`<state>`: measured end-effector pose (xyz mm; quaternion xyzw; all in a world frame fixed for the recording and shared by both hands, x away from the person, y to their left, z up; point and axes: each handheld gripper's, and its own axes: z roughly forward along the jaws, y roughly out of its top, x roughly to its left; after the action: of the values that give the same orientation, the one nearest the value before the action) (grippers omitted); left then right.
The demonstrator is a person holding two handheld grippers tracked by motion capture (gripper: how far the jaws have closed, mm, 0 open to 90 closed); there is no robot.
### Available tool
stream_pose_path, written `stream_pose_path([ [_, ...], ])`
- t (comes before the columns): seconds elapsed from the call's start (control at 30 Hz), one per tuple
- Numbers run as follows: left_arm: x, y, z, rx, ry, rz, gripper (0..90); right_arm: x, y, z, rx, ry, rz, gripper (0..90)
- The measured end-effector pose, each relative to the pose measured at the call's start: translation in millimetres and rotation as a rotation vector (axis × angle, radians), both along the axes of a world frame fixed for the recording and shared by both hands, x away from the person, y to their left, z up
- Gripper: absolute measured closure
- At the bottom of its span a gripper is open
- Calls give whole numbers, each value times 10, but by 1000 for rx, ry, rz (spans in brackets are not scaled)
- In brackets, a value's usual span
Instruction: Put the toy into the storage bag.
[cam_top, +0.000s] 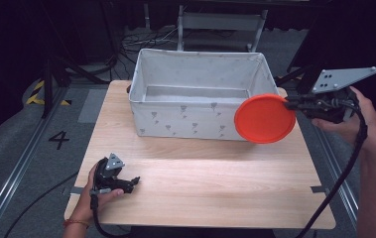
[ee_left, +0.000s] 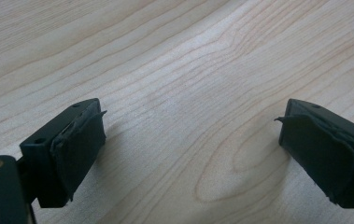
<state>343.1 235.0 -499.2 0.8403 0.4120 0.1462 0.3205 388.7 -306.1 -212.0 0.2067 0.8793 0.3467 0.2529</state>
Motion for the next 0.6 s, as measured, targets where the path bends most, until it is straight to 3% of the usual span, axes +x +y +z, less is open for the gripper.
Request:
stream_pose_path([
  [0.37,2,1,0,1,0,-1,71,282,42,351,-12,-39,-52,826],
  [0.6,2,-1,-1,-1,0,-1,70,552,105,436,17,-72,-73,826],
])
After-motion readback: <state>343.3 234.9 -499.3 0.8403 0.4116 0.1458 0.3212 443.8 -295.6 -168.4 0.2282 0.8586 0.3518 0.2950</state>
